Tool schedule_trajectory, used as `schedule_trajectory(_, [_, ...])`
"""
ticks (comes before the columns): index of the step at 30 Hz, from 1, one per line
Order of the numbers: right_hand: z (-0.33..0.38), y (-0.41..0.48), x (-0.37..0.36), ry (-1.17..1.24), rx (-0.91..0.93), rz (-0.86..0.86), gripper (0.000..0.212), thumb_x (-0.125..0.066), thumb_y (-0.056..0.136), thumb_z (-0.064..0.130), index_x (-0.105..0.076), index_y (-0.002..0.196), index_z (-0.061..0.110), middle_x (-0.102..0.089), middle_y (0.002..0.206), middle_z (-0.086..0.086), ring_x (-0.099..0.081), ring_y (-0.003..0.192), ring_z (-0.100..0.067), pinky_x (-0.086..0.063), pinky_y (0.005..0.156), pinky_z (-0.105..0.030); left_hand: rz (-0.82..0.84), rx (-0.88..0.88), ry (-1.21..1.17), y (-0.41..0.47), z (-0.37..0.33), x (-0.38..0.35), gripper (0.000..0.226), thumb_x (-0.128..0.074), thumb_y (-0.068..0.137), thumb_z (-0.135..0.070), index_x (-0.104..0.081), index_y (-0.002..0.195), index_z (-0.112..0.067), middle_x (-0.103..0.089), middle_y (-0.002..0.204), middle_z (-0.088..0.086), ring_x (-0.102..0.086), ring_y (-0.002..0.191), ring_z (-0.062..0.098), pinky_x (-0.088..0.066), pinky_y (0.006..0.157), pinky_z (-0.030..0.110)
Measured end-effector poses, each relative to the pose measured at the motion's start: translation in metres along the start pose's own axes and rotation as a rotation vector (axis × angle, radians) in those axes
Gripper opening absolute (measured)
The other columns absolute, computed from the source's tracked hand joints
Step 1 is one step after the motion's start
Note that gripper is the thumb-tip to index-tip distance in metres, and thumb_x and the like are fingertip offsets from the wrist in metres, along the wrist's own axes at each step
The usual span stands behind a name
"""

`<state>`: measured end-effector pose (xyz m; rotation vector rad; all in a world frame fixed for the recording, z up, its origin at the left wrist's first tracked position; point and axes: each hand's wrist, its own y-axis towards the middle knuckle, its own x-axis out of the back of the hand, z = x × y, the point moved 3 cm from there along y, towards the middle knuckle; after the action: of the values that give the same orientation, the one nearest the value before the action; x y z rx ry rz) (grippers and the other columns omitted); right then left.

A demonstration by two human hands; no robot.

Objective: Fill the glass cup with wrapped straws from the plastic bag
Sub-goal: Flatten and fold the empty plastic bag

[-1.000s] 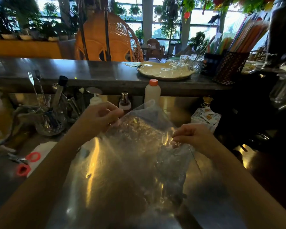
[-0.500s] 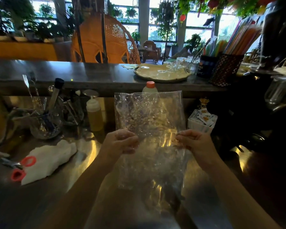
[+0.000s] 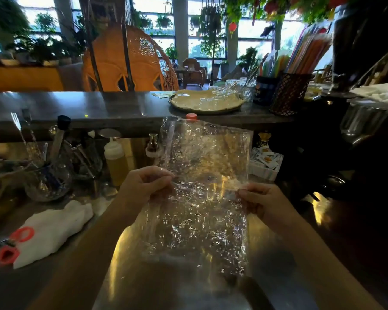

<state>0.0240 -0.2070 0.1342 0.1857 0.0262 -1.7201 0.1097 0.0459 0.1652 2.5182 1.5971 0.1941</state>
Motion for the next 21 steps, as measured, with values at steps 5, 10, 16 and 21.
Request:
schedule_trajectory(5, [-0.003,-0.001,0.010,0.041,-0.025,0.001,0.019,-0.064,0.065,0.008,-0.069,0.082,0.003,-0.071,0.063,-0.005,-0.065,0.054,-0.012,-0.051,0.047,-0.021,0.023,0.032,0.048,0.001,0.005,0.000,0.019,-0.061,0.079,-0.009,-0.074,0.077,-0.022,-0.075,0.071,0.004,-0.067,0.055,0.011,-0.054,0.049,0.028])
schedule_trajectory(10, [-0.008,-0.001,0.015,0.064,-0.014,0.022,0.018,-0.062,0.067,0.007,-0.074,0.080,0.012,-0.073,0.067,-0.007,-0.066,0.057,-0.014,-0.054,0.050,-0.023,0.052,0.003,0.051,-0.002,0.000,0.000,0.018,-0.059,0.077,-0.013,-0.073,0.079,-0.024,-0.076,0.076,0.007,-0.070,0.061,0.016,-0.060,0.054,0.029])
schedule_trajectory(16, [-0.003,-0.001,0.016,0.052,0.042,0.058,0.026,-0.057,0.074,-0.007,-0.075,0.077,0.012,-0.074,0.068,-0.007,-0.068,0.060,-0.016,-0.055,0.051,-0.024,0.041,-0.062,0.080,-0.002,-0.005,0.000,0.028,-0.057,0.082,-0.002,-0.072,0.075,-0.024,-0.074,0.074,0.004,-0.068,0.065,0.017,-0.059,0.056,0.027])
schedule_trajectory(21, [-0.006,0.001,0.022,0.019,0.035,-0.019,0.040,-0.046,0.080,-0.019,-0.074,0.070,0.009,-0.075,0.072,-0.005,-0.070,0.071,-0.018,-0.058,0.060,-0.024,0.029,-0.141,0.252,-0.004,-0.007,0.000,0.047,-0.053,0.082,0.011,-0.074,0.073,-0.030,-0.075,0.081,-0.010,-0.070,0.073,0.007,-0.054,0.058,0.014])
